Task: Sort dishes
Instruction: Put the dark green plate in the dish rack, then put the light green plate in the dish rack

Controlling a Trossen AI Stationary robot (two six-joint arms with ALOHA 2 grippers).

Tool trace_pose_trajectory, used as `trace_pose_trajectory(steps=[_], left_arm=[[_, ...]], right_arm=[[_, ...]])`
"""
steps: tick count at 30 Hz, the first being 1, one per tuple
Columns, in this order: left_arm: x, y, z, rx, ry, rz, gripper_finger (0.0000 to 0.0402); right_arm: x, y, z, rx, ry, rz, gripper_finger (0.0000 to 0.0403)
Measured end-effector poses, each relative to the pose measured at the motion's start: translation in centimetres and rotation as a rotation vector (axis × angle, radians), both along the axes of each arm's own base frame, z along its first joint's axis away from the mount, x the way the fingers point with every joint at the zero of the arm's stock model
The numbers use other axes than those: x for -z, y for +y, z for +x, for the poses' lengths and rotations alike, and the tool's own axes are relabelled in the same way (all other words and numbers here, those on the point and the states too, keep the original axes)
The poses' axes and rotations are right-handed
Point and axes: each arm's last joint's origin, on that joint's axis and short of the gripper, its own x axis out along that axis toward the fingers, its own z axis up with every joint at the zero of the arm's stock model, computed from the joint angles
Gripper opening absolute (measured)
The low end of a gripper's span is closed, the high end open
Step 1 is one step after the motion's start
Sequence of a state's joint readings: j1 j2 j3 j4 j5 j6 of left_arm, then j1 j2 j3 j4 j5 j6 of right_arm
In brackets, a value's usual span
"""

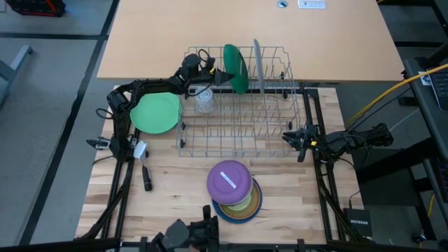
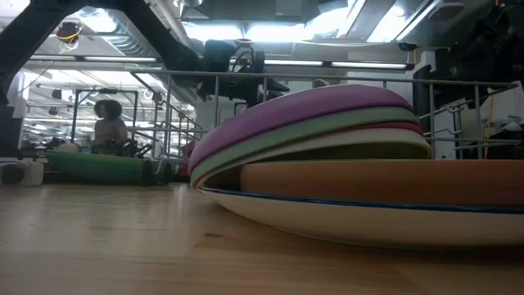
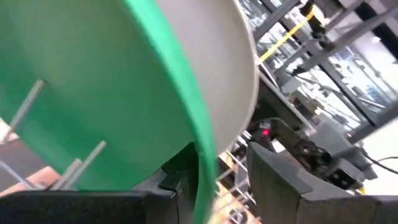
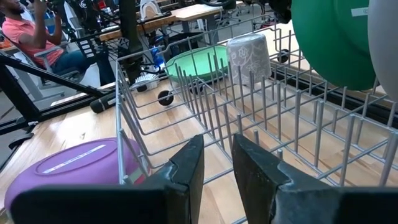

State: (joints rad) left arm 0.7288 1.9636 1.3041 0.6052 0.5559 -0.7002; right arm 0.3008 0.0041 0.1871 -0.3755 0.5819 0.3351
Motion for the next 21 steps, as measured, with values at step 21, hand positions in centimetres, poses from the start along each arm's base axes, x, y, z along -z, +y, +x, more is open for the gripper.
trace_pose_trajectory(steps=[21], left_arm=[[-2.4,1.4,-5.5,0.095,0.171,-0.042,0.0125]], right_arm=[[0.2,0.0,0.0,0.000,0.017,-0.005,0.0088]])
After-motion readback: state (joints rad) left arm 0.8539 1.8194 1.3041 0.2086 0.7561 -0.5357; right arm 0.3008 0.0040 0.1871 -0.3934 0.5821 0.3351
